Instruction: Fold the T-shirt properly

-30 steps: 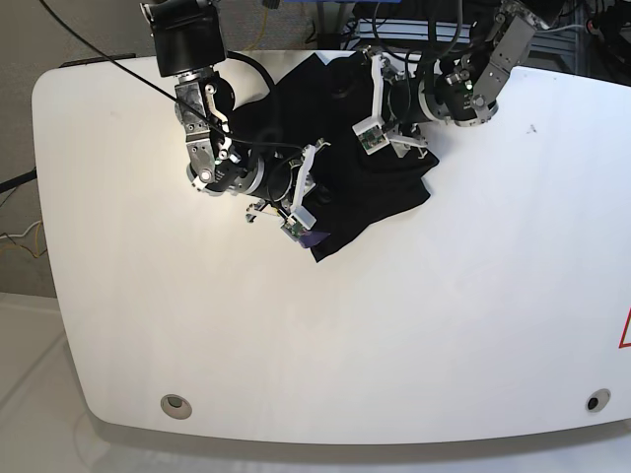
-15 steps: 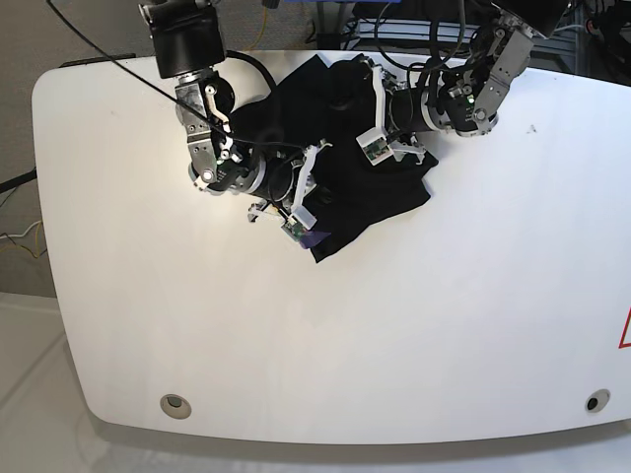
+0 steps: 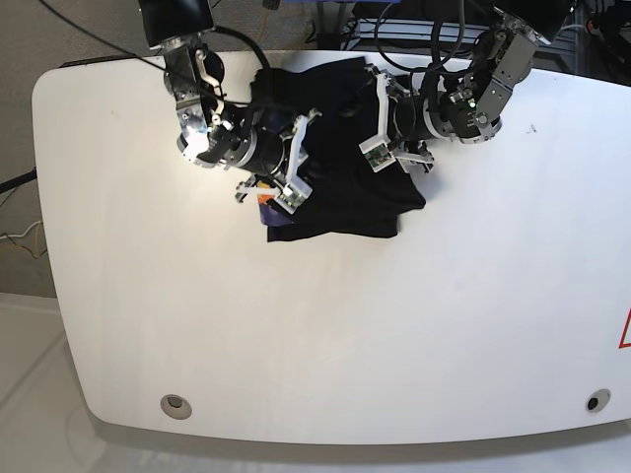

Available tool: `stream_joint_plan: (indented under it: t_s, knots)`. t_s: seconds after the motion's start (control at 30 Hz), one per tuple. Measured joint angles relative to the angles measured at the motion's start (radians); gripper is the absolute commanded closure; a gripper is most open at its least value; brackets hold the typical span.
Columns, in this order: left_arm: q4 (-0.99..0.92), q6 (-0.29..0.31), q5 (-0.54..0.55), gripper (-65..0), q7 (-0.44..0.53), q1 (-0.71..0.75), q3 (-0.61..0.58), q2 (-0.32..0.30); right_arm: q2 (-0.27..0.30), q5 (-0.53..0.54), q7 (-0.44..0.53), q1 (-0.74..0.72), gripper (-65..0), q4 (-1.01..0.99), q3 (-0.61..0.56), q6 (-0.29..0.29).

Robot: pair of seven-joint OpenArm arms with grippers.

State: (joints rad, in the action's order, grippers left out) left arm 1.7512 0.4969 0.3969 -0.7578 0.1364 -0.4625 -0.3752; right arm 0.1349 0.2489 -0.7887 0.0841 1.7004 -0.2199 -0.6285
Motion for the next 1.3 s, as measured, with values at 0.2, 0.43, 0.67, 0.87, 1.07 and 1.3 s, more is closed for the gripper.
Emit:
stream_joint_plan:
  t_s: [0.2, 0.43, 0.67, 0.87, 1.07, 1.3]
  knots:
    - [0.019, 0.002, 0.006, -41.0, -0.012, -0.037, 0.002, -0.008, -0.037, -0.001, -0.007, 0.008, -3.6, 0.074, 0.005, 0.0]
    - [-0.01, 0.004, 0.008, -40.0, 0.024, -0.092, 0.005, -0.002, -0.06, 0.026, -0.006, 0.025, -3.5, 0.076, 0.018, 0.0]
    - [-0.031, 0.005, -0.032, -38.1, 0.079, -0.09, 0.005, -0.002, -0.052, 0.108, 0.017, 0.074, -3.7, 0.073, 0.014, 0.001]
    - [-0.026, 0.0, -0.033, -39.6, 0.091, -0.076, 0.005, -0.003, -0.041, 0.123, 0.022, 0.059, -3.6, 0.07, 0.014, -0.005]
    - [-0.015, 0.001, -0.022, -39.8, 0.042, -0.069, 0.005, -0.003, -0.029, 0.098, 0.06, -0.008, -3.7, 0.0, 0.014, -0.008]
    - [-0.004, -0.001, -0.005, -39.9, -0.009, -0.042, 0.003, -0.022, -0.038, 0.067, 0.105, -0.172, -4.2, -0.299, 0.04, -0.033]
